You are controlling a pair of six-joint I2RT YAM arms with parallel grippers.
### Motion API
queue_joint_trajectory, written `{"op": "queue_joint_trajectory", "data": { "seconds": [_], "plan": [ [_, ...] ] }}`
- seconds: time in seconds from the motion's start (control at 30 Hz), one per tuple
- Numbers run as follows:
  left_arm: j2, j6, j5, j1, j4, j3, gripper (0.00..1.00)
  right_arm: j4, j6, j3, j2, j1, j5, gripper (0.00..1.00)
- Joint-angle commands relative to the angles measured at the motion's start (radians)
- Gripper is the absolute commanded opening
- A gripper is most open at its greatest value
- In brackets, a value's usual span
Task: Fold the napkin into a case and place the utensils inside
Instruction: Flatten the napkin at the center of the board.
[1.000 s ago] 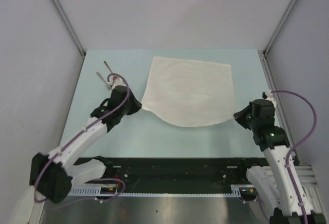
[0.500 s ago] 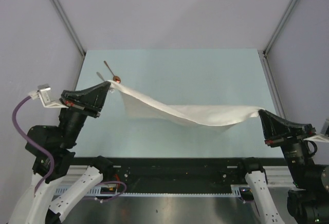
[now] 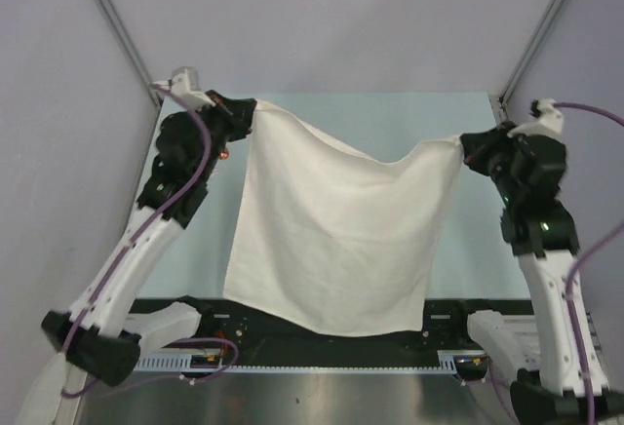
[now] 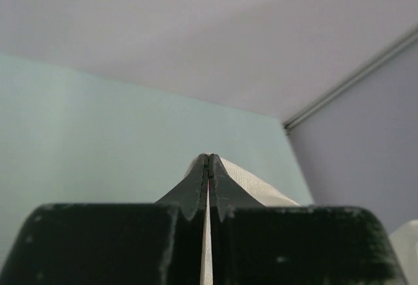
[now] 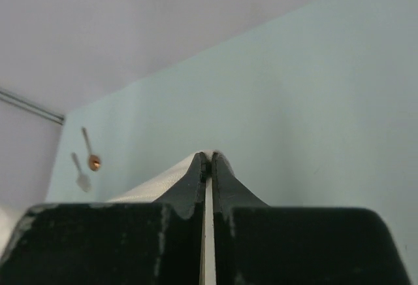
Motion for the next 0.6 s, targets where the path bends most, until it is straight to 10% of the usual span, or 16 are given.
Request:
{"op": "queue_joint_trajectory", "data": {
  "seconds": [0.0, 0.3, 0.57],
  "plan": [
    [0.215, -0.023, 0.016, 0.088, 0.111, -0.049, 0.0, 0.208, -0.042, -0.123, 0.192, -0.027, 0.008, 0.0],
    [0.665, -0.1, 0.185, 0.205, 0.399, 0.045, 0.0, 0.483, -0.101, -0.045, 0.701, -0.131, -0.14, 0.0],
    [0.799, -0.134, 0.242, 0.202, 0.197, 0.172, 0.0, 0.218, -0.04, 0.183, 0.931, -0.12, -0.294, 0.0]
  ]
}}
